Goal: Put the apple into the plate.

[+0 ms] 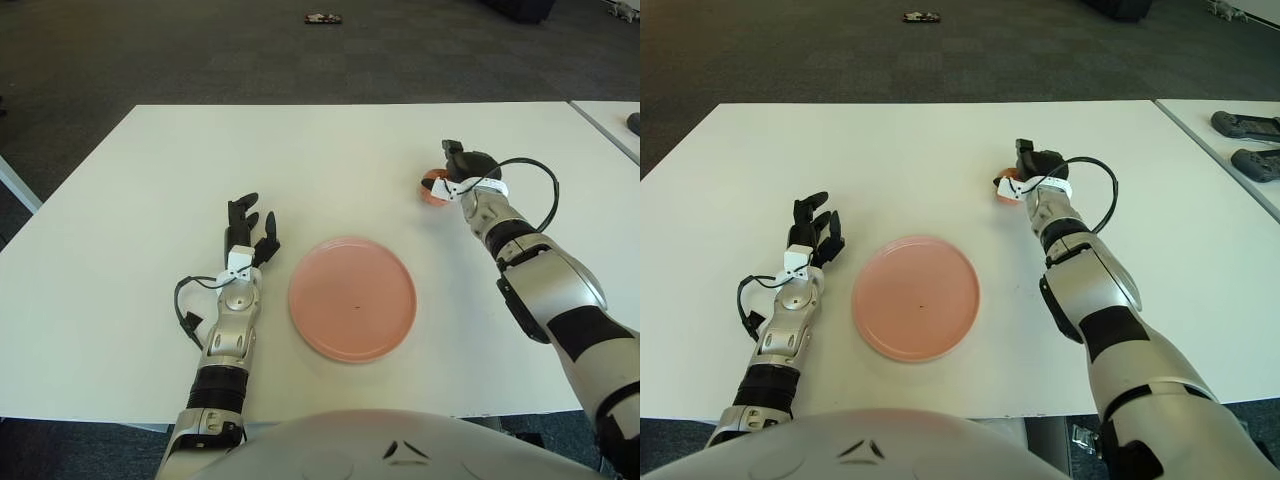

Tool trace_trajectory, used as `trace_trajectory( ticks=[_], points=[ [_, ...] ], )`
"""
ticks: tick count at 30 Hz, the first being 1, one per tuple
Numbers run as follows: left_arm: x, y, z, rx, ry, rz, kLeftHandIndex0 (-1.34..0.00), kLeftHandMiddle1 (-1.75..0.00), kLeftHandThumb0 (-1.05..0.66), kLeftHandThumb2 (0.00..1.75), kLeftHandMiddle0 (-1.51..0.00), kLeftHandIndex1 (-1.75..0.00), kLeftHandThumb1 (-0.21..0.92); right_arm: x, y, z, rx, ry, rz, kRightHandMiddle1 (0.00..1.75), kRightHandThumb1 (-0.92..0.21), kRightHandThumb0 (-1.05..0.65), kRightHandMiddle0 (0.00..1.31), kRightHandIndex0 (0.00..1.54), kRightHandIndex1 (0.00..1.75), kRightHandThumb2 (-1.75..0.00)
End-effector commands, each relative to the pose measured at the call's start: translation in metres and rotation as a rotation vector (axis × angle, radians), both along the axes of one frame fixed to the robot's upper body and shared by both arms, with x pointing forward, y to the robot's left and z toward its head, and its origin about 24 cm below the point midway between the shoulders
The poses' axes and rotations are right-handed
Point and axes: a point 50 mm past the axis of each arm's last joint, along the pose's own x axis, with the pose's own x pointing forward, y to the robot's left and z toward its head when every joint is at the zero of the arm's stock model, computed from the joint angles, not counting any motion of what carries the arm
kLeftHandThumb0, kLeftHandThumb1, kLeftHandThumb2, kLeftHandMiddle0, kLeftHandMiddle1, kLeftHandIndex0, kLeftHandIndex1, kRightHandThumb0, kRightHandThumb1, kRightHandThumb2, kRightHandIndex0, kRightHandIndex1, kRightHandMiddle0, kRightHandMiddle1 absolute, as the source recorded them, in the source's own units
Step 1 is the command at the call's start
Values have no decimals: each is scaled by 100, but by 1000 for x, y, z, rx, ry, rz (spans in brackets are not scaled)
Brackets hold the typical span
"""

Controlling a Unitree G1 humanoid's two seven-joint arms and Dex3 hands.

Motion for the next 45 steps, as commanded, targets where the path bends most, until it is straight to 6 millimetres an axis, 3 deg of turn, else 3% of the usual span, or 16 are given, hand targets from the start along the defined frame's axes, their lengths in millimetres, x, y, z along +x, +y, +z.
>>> trace_trajectory(
  ticks=[1, 11, 23, 45],
  points=[
    [-5, 5, -6, 2, 35, 24, 0, -62, -83, 73, -28, -92, 92, -9, 7, -19, -33, 56, 22, 27, -92, -81, 0, 15, 3, -70],
    [-5, 4, -6, -13, 26, 24, 0, -63, -82, 71, -27, -94, 92, -17, 10, -34, -94, 124, 54, 22, -92, -80, 0, 15, 3, -67],
    [-6, 5, -7, -12, 30, 31, 0, -64, -83, 72, -26, -93, 92, -16, 20, -34, -121, 146, 83, 20, -92, -77, 0, 15, 2, -69],
    [-11, 8, -6, 11, 24, 46, 0, -64, -83, 74, -27, -94, 92, -14, 31, -32, -117, 144, 101, 32, -92, -75, 0, 16, 2, -71]
  ],
)
